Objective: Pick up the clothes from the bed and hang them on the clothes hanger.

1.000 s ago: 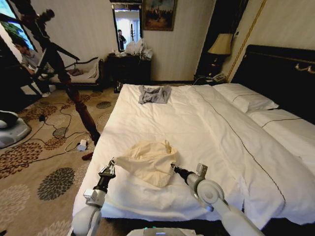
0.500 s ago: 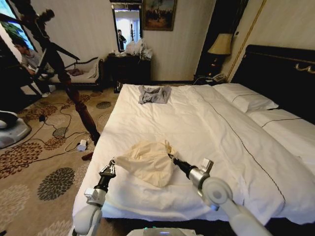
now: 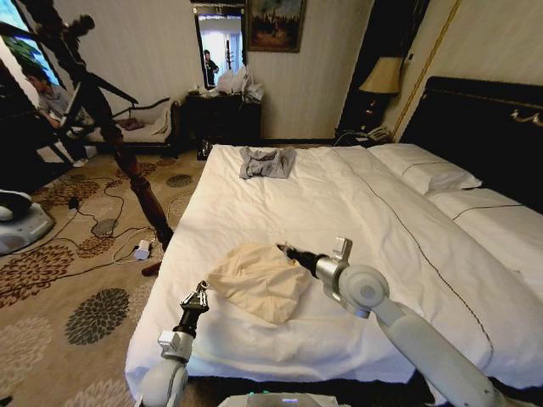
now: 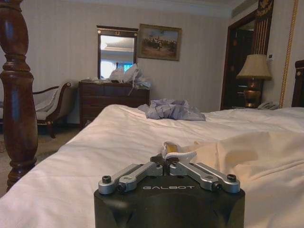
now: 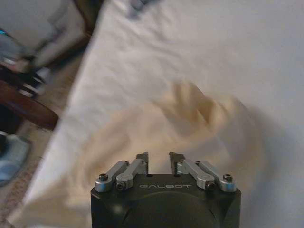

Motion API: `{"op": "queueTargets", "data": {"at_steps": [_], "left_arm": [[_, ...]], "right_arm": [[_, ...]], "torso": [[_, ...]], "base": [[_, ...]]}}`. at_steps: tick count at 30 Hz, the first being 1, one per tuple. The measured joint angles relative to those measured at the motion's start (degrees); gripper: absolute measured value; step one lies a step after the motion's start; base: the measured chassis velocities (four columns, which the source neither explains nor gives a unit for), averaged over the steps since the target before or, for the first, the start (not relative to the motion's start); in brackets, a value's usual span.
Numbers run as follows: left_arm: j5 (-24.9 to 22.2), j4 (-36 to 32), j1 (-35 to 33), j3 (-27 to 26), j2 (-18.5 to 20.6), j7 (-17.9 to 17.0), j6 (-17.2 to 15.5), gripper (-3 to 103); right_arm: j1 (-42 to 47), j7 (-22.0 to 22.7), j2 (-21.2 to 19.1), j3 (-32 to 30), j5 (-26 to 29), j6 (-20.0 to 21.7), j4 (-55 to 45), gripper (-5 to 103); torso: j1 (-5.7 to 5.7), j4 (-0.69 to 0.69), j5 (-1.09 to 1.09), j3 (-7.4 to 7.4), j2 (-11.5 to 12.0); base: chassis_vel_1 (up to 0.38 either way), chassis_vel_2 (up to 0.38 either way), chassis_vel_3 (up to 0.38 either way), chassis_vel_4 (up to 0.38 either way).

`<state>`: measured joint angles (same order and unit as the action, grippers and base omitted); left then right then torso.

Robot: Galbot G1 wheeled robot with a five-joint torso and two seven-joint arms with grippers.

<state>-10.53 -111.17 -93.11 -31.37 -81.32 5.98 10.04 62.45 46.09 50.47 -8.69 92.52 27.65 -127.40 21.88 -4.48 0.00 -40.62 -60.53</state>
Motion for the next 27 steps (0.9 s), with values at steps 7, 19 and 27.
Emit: {"op": "queueTargets", "data": {"at_steps": [7, 19, 27], "left_arm": [[-0.21, 0.31, 0.33, 0.08, 0.88, -0.02, 0.0, 1], [-0.49, -0.61, -0.61, -0.38, 2.79, -0.06, -0.27, 1], [-0.6, -0.99, -1.19, -0.62, 2.77, -0.07, -0.25, 1]], "right_arm": [[12.94, 3.21, 2.94, -4.22, -3.24, -1.42, -2.49, 46], [13.63, 2.0, 6.67, -3.86, -6.17, -2.2, -0.02, 78], [13.63, 1.6, 7.13, -3.44, -7.01, -1.98, 0.7, 50]], "torso": [[-0.01, 0.0, 0.0, 0.0, -0.01], [-0.01, 0.03, 0.0, 0.0, -0.01], [-0.01, 0.03, 0.0, -0.01, -0.01]], "base": [[0.0, 0.0, 0.0, 0.0], [0.0, 0.0, 0.0, 0.0], [0.0, 0.0, 0.0, 0.0]]}}
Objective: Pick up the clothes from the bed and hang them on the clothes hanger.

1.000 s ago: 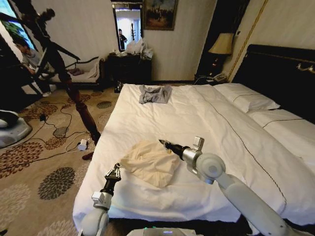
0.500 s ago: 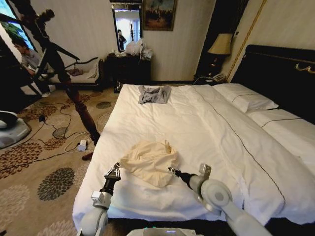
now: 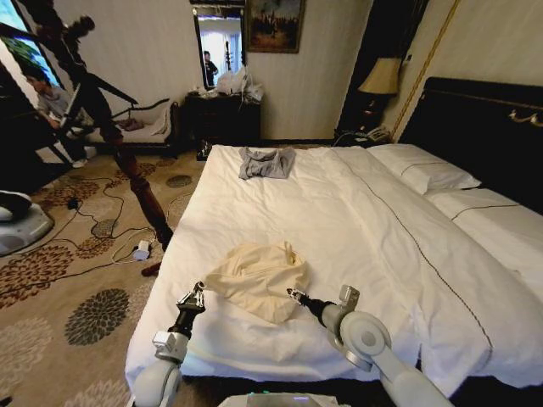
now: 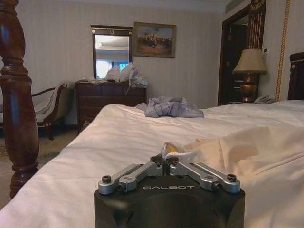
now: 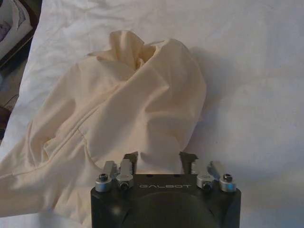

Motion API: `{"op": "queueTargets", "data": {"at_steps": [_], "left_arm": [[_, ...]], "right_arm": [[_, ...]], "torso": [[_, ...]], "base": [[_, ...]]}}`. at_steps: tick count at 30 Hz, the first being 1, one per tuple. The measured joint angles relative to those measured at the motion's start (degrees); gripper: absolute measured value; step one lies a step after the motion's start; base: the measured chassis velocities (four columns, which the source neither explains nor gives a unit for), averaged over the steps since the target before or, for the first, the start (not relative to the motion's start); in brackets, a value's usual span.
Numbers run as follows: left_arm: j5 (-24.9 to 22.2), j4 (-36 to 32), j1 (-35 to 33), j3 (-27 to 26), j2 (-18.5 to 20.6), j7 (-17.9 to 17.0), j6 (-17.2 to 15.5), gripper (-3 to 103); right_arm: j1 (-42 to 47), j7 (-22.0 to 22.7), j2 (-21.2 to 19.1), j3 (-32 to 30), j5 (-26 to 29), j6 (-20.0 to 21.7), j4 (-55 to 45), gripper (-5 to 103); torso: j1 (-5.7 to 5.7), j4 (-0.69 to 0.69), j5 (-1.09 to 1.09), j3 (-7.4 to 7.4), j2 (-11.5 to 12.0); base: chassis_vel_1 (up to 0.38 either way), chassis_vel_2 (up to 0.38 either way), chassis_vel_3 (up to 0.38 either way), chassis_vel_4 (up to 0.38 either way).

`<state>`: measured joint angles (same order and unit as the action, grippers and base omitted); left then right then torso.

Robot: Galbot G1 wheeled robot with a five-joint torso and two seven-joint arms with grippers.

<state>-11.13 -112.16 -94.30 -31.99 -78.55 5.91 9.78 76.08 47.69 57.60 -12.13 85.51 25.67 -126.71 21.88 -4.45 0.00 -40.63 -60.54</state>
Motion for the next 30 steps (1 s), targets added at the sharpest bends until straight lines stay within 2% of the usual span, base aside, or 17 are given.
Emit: {"op": "queueTargets", "data": {"at_steps": [1, 2, 3, 5, 7, 8, 9, 11, 14, 22, 26, 30], "left_arm": [[0.0, -0.03, -0.05, -0.01, -0.02, 0.0, 0.01, 1], [0.0, -0.04, -0.13, -0.01, -0.09, -0.01, 0.03, 1], [0.03, -0.04, -0.21, -0.01, -0.21, -0.01, 0.09, 1], [0.1, -0.04, -0.27, 0.01, -0.38, -0.02, 0.16, 1], [0.16, -0.03, -0.29, 0.05, -0.51, -0.02, 0.19, 1], [0.27, 0.0, -0.31, 0.11, -0.74, -0.02, 0.21, 1], [0.43, 0.05, -0.31, 0.19, -0.95, -0.03, 0.22, 1], [0.51, 0.09, -0.3, 0.25, -1.05, -0.03, 0.22, 1], [0.7, 0.26, -0.11, 0.38, -1.47, -0.03, 0.22, 1], [1.09, 0.74, 0.15, 0.48, -2.21, -0.03, 0.23, 1], [1.11, 0.88, 0.25, 0.45, -2.38, -0.03, 0.22, 1], [1.09, 0.91, 0.34, 0.36, -2.45, -0.03, 0.23, 1]], "right_arm": [[0.0, 0.0, 0.05, 0.02, -0.09, 0.03, 0.05, 50], [0.0, -0.01, 0.15, 0.05, -0.21, 0.11, 0.16, 40], [0.0, -0.04, 0.17, 0.06, -0.34, 0.19, 0.24, 40], [0.03, -0.14, 0.17, 0.07, -0.6, 0.26, 0.31, 29], [0.07, -0.2, 0.16, 0.08, -0.7, 0.28, 0.33, 29], [0.2, -0.3, 0.13, 0.09, -0.83, 0.31, 0.33, 24], [0.39, -0.65, 0.07, 0.08, -1.0, 0.32, 0.21, 13], [0.51, -0.96, 0.02, 0.05, -1.15, 0.32, 0.11, 13], [1.05, -2.72, -0.3, -0.1, -1.8, 0.3, -0.46, 1], [1.19, -4.81, -0.73, -0.09, -1.93, 0.21, -0.8, 0], [0.87, -7.79, -1.24, -0.09, -1.95, -0.71, -1.59, 0], [-1.1, -18.97, -2.3, 0.42, -3.72, -7.4, -2.17, 0]], "torso": [[0.0, 0.0, 0.0, 0.0, 0.0], [0.0, 0.0, 0.0, 0.0, 0.0], [0.0, 0.0, 0.0, 0.0, 0.0], [0.0, 0.0, 0.0, 0.0, 0.0], [0.0, 0.0, 0.0, 0.0, 0.0], [0.0, 0.0, 0.0, 0.0, 0.0], [0.0, 0.0, 0.0, 0.0, 0.0], [0.0, 0.0, -0.01, 0.0, 0.0], [0.0, 0.0, 0.0, 0.0, 0.0], [0.0, 0.0, 0.0, 0.0, 0.0], [0.0, 0.0, -0.01, 0.0, 0.0], [0.0, -0.01, 0.0, 0.0, 0.0]], "base": [[0.0, 0.0, 0.0, 0.0], [0.0, 0.0, 0.0, 0.0], [0.0, 0.0, 0.0, 0.0], [0.0, 0.0, 0.0, 0.0], [0.0, 0.0, 0.0, 0.0], [0.0, 0.0, 0.0, 0.0], [0.0, 0.0, 0.0, 0.0], [0.0, 0.0, 0.0, 0.0], [0.0, 0.0, 0.0, 0.0], [0.0, 0.0, 0.0, 0.0], [0.0, 0.0, 0.0, 0.0], [0.0, 0.0, 0.0, 0.0]]}}
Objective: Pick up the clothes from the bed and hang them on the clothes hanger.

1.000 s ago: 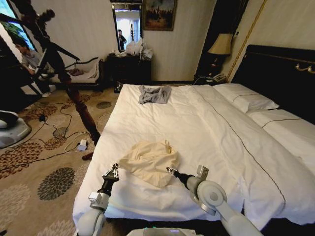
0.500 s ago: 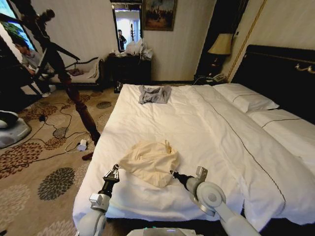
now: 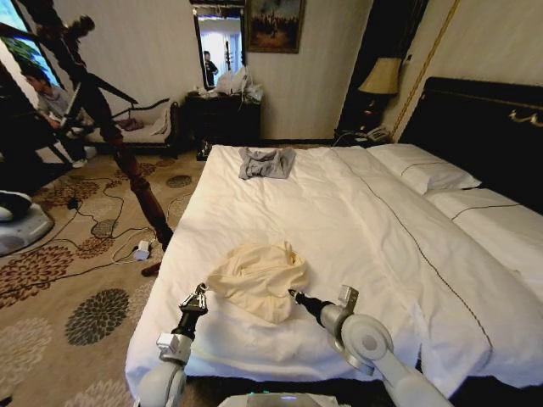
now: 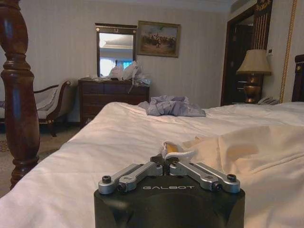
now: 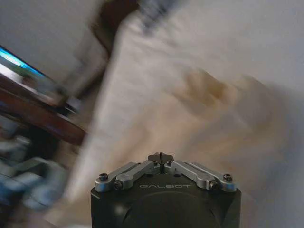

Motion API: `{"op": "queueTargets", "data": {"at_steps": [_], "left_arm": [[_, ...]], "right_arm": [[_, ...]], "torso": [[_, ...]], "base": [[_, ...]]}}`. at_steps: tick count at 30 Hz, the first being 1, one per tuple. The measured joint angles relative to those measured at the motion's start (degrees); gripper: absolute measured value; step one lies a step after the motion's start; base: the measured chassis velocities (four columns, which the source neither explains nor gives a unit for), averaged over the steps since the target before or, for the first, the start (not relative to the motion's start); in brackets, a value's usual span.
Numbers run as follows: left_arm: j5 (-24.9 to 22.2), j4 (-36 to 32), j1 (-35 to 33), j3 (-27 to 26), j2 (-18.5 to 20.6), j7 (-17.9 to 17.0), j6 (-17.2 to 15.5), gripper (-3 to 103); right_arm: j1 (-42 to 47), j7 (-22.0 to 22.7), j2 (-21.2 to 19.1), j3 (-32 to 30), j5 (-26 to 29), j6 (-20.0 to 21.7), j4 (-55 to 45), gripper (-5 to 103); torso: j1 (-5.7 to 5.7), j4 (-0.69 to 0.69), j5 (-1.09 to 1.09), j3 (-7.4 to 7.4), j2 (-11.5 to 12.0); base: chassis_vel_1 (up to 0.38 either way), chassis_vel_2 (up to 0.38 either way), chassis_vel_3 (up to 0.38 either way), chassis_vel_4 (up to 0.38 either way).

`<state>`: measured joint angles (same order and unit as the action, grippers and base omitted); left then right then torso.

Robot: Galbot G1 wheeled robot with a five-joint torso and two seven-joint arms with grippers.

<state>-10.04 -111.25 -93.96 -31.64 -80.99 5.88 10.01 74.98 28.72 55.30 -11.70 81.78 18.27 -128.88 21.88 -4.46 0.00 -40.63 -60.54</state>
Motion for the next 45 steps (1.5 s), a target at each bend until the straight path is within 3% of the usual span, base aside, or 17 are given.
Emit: {"op": "queueTargets", "data": {"at_steps": [6, 8, 11, 13, 14, 16, 19, 20, 22, 24, 26, 30, 33, 39, 40, 44, 45], "left_arm": [[0.6, 0.04, -0.26, 0.18, -0.29, 0.02, 0.16, 1], [1.23, 0.13, -0.46, 0.23, -0.79, 0.05, 0.47, 1], [1.51, 0.14, -0.6, 0.32, -1.25, 0.09, 0.63, 1], [1.62, 0.02, -0.69, 0.44, -1.81, 0.12, 0.71, 1], [1.62, -0.07, -0.69, 0.49, -1.96, 0.14, 0.76, 1], [1.62, -0.12, -0.66, 0.5, -2.07, 0.15, 0.78, 1], [1.56, -0.2, -0.64, 0.5, -1.97, 0.16, 0.85, 1], [1.54, -0.2, -0.66, 0.52, -1.79, 0.16, 0.86, 1], [1.53, -0.17, -0.66, 0.55, -1.69, 0.16, 0.86, 1], [1.5, 0.03, -0.62, 0.57, -1.23, 0.16, 0.86, 1], [1.5, 0.07, -0.61, 0.57, -1.09, 0.16, 0.86, 1], [1.45, 0.01, -1.19, 0.49, -0.13, 0.15, 0.86, 1], [1.34, -0.15, -1.57, 0.25, 0.37, 0.14, 0.88, 1], [1.02, -0.44, -1.99, -0.09, 0.83, 0.13, 0.99, 1], [0.94, -0.46, -2.02, -0.13, 0.87, 0.13, 1.02, 1], [0.83, -0.46, -2.02, -0.22, 0.94, 0.13, 1.08, 1], [0.76, -0.46, -2.03, -0.26, 0.95, 0.12, 1.11, 1]], "right_arm": [[-11.99, -5.69, -0.32, 3.49, 7.6, -3.78, 1.03, 0], [-21.61, -5.87, 0.02, 7.21, 9.95, -4.48, 4.36, 0], [-26.81, -3.92, 0.04, 8.97, 10.45, -3.96, 6.51, 0], [-30.11, 2.34, -0.18, 9.37, 11.93, -0.52, 7.32, -3], [-30.22, 5.06, -0.36, 9.18, 12.54, 0.99, 7.1, 1], [-29.69, 7.88, -0.61, 8.87, 12.92, 2.28, 6.55, 1], [-21.0, 16.31, -1.38, 6.07, 13.17, 5.11, 3.39, 17], [-18.17, 17.62, -1.51, 5.11, 12.85, 5.45, 2.31, 22], [-16.66, 18.12, -1.52, 4.63, 12.5, 5.54, 1.78, 22], [-11.35, 19.59, -1.45, 3.61, 10.56, 5.9, 0.65, 39], [-10.33, 19.78, -1.35, 3.55, 10.01, 5.97, 0.61, 39], [-6.87, 19.94, -0.39, 3.55, 6.75, 6.05, 1.39, 61], [-6.06, 19.8, 0.03, 3.65, 5.55, 6.05, 1.87, 66], [-4.83, 19.41, 0.31, 4.23, 3.99, 6.32, 2.4, 88], [-4.59, 19.1, 0.38, 4.39, 3.84, 6.38, 2.4, 96], [-4.18, 18.55, 0.44, 4.82, 3.29, 6.78, 2.39, 98], [-3.97, 18.49, 0.41, 5.06, 2.66, 7.27, 2.39, 94]], "torso": [[0.0, 0.03, 0.0, 0.0, 0.0], [0.01, 0.04, -0.01, -0.01, 0.0], [0.02, 0.06, 0.01, -0.01, 0.01], [0.03, 0.05, 0.01, -0.01, 0.01], [0.03, 0.03, 0.01, -0.01, 0.01], [0.03, 0.01, 0.0, -0.01, 0.01], [0.01, -0.03, -0.03, 0.0, 0.01], [0.01, -0.03, -0.02, 0.0, 0.01], [0.01, -0.02, -0.02, 0.0, 0.0], [0.0, 0.0, 0.0, 0.0, 0.0], [0.0, -0.01, 0.0, 0.0, 0.0], [0.0, 0.01, -0.01, 0.0, 0.0], [0.0, 0.02, 0.0, 0.0, 0.0], [0.0, 0.01, 0.0, 0.0, 0.0], [0.0, 0.01, 0.0, 0.0, 0.0], [0.0, 0.01, 0.0, 0.0, 0.0], [0.0, 0.01, 0.0, 0.0, 0.0]], "base": [[0.0, 0.0, 0.0, 0.0], [0.0, 0.0, 0.0, 0.0], [0.0, 0.0, 0.0, 0.0], [0.0, 0.0, 0.0, 0.0], [0.0, 0.0, 0.0, 0.0], [0.0, 0.0, 0.0, 0.0], [0.0, 0.0, 0.0, 0.0], [0.0, 0.0, 0.0, 0.0], [0.0, 0.0, 0.0, 0.0], [0.0, 0.0, 0.0, 0.0], [0.0, 0.0, 0.0, 0.0], [0.0, 0.0, 0.0, 0.0], [0.0, 0.0, 0.0, 0.0], [0.0, 0.0, 0.0, 0.0], [0.0, 0.0, 0.0, 0.0], [0.0, 0.0, 0.0, 0.0], [0.0, 0.0, 0.0, 0.0]]}}
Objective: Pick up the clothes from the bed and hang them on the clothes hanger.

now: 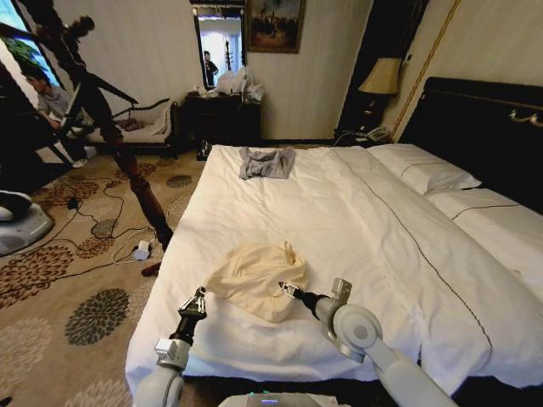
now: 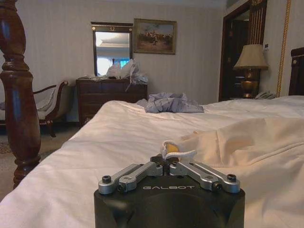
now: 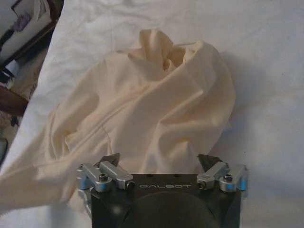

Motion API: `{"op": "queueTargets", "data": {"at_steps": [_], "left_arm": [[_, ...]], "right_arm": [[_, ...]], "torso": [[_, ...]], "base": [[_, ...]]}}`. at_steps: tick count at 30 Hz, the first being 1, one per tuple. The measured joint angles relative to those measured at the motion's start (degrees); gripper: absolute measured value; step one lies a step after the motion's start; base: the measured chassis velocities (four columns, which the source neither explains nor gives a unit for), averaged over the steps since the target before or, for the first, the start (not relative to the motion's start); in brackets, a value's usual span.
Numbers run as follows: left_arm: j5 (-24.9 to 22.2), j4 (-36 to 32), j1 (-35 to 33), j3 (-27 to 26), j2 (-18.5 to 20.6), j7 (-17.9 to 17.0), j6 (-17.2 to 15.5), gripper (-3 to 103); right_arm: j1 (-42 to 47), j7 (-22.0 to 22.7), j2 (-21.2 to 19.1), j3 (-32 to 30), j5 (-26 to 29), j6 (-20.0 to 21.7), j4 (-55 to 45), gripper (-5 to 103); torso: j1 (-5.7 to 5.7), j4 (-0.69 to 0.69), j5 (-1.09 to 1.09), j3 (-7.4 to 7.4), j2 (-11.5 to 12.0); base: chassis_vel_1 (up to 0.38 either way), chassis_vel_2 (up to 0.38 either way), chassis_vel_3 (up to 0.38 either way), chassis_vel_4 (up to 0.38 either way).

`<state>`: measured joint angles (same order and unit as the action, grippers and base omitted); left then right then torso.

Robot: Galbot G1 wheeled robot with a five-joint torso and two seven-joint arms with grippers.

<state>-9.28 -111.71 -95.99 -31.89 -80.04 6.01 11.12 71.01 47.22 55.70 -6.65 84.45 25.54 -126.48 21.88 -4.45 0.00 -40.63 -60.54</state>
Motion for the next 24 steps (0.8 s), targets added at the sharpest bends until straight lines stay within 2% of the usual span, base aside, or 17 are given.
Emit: {"op": "queueTargets", "data": {"at_steps": [3, 5, 6, 10, 12, 15, 16, 17, 20, 23, 24], "left_arm": [[-0.1, 0.0, -0.03, -0.06, 0.03, 0.0, 0.06, 1], [-0.17, 0.04, -0.08, -0.11, 0.07, 0.0, 0.22, 1], [-0.17, 0.04, -0.08, -0.11, 0.07, 0.0, 0.22, 1], [-0.18, 0.24, -0.01, -0.11, -0.03, -0.02, 0.3, 1], [-0.17, 0.27, 0.04, -0.06, -0.1, -0.02, 0.3, 1], [-0.08, 0.38, 0.24, 0.1, -0.35, -0.03, 0.3, 1], [-0.08, 0.38, 0.24, 0.1, -0.35, -0.03, 0.3, 1], [-0.03, 0.43, 0.28, 0.14, -0.4, -0.04, 0.3, 1], [0.12, 0.55, 0.33, 0.18, -0.54, -0.05, 0.31, 1], [0.32, 0.68, 0.26, 0.24, -0.83, -0.06, 0.33, 1], [0.32, 0.68, 0.26, 0.24, -0.83, -0.06, 0.33, 1]], "right_arm": [[0.33, -0.01, 0.0, 0.34, -0.97, 0.41, 0.11, 89], [0.54, -0.13, 0.15, 0.49, -1.43, 0.55, 0.24, 78], [0.54, -0.13, 0.15, 0.49, -1.43, 0.55, 0.24, 78], [0.59, -2.15, 0.3, 0.51, -2.85, -0.07, 0.64, 56], [0.6, -2.55, 0.3, 0.51, -3.13, -0.24, 0.73, 56], [0.97, -3.98, 0.05, 0.48, -3.99, -0.4, 0.7, 39], [0.97, -3.98, 0.05, 0.48, -3.99, -0.4, 0.7, 39], [1.23, -4.71, -0.11, 0.46, -4.56, -0.46, 0.63, 33], [1.89, -6.37, -0.39, 0.45, -5.7, -0.55, 0.4, 28], [2.63, -8.83, -0.74, 0.45, -7.01, -0.56, -0.2, 12], [2.63, -8.83, -0.74, 0.45, -7.01, -0.56, -0.2, 12]], "torso": [[0.0, 0.0, 0.0, 0.0, 0.0], [0.0, 0.0, 0.0, 0.0, 0.0], [0.0, 0.0, 0.0, 0.0, 0.0], [0.0, 0.0, 0.0, 0.0, 0.0], [0.0, 0.0, 0.0, 0.0, 0.0], [0.0, 0.0, 0.0, 0.0, 0.0], [0.0, 0.0, 0.0, 0.0, 0.0], [0.0, 0.0, 0.0, 0.0, 0.0], [0.0, -0.01, 0.0, 0.0, 0.0], [0.0, -0.01, 0.0, 0.0, 0.0], [0.0, -0.01, 0.0, 0.0, 0.0]], "base": [[0.0, 0.0, 0.0, 0.0], [0.0, 0.0, 0.0, 0.0], [0.0, 0.0, 0.0, 0.0], [0.0, 0.0, 0.0, 0.0], [0.0, 0.0, 0.0, 0.0], [0.0, 0.0, 0.0, 0.0], [0.0, 0.0, 0.0, 0.0], [0.0, 0.0, 0.0, 0.0], [0.0, 0.0, 0.0, 0.0], [0.0, 0.0, 0.0, 0.0], [0.0, 0.0, 0.0, 0.0]]}}
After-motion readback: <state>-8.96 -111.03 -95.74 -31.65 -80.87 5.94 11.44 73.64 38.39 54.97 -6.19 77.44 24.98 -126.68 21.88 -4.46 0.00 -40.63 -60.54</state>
